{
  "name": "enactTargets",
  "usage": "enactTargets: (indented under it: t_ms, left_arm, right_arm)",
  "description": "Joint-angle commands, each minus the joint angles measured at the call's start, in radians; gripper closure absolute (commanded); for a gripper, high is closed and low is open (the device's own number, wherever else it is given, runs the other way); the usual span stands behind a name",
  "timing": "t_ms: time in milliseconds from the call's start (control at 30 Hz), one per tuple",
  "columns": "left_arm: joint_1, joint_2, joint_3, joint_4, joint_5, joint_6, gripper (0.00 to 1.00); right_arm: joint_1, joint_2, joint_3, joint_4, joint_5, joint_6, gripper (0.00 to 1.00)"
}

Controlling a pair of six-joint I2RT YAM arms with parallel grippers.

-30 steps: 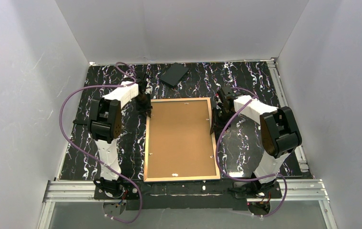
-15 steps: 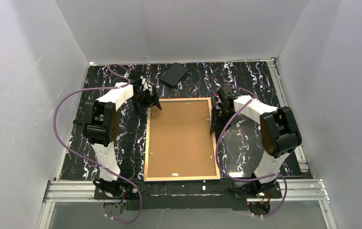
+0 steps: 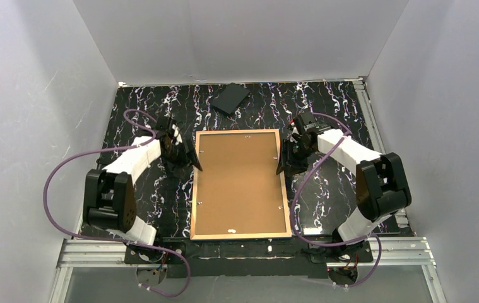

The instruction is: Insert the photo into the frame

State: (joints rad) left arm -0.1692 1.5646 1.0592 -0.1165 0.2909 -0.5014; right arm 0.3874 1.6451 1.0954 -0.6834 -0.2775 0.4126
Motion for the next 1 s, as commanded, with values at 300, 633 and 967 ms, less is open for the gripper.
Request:
enactTargets:
  t_ms: [300,633,967]
  left_arm:
    - [-0.19,-0.033,-0.198,-0.14,-0.22,0.054,0.43]
    - [-0.224,0.049,-0.118,-0.165,-0.233,0.186,0.86]
    - [-0.225,0.2,0.124,-0.251,-0.024,0.55,1.0]
  right_arm:
    - [-0.008,-0.164,-0.043,-0.052,-0.019,0.012,0.43]
    - [-0.026,-0.212,-0.055,-0.082,-0.005,-0.002,0.43]
    - [-0.073,-0.232,-0.044,-0.096,0.014,-0.03,0.43]
